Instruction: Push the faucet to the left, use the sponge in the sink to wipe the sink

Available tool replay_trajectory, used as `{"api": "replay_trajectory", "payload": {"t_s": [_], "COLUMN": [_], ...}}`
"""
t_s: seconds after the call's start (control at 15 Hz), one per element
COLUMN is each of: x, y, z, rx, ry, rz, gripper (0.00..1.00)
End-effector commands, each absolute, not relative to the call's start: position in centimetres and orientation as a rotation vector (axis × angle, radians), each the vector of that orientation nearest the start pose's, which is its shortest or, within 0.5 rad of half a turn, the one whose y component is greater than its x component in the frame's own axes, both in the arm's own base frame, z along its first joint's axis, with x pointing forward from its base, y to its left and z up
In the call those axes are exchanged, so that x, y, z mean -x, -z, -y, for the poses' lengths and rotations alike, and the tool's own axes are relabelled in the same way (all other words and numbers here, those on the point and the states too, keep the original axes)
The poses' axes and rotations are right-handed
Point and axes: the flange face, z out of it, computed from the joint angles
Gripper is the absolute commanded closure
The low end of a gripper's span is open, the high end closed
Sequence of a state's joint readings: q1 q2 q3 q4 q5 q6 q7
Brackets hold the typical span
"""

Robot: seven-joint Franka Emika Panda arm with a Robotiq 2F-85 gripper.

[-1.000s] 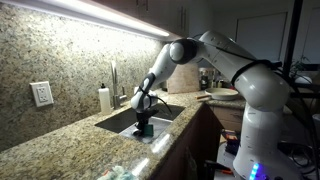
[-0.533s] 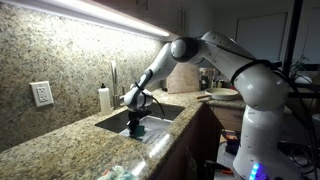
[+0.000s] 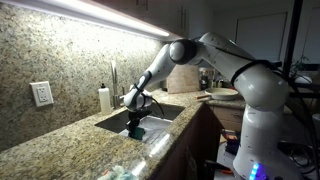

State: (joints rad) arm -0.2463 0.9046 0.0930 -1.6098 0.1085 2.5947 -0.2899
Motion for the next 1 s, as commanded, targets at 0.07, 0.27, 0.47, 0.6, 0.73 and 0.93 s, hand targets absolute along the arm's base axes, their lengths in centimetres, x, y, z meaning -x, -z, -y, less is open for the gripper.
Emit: {"api": "replay_trajectory", "payload": {"t_s": [0.07,0.27,0.47,0.6,0.73,0.93], "x": [-67.7,-67.4,-67.1,-66.8,-66.4,-65.7], "y": [-10.4,-11.0,-11.2,-11.1,-11.0,-10.8], "z": [14.0,15.9,15.8,14.9,14.0,13.5], "rx": [3.14,3.205,3.213,3.181,3.172,3.17], "ry": [0.164,0.173,0.162,0.147,0.127,0.107], "rz": [-0.121,-0.232,-0.256,-0.221,-0.201,-0.215], "gripper": [0.21,0.02,0.0,0.25,0.32,0.54]}}
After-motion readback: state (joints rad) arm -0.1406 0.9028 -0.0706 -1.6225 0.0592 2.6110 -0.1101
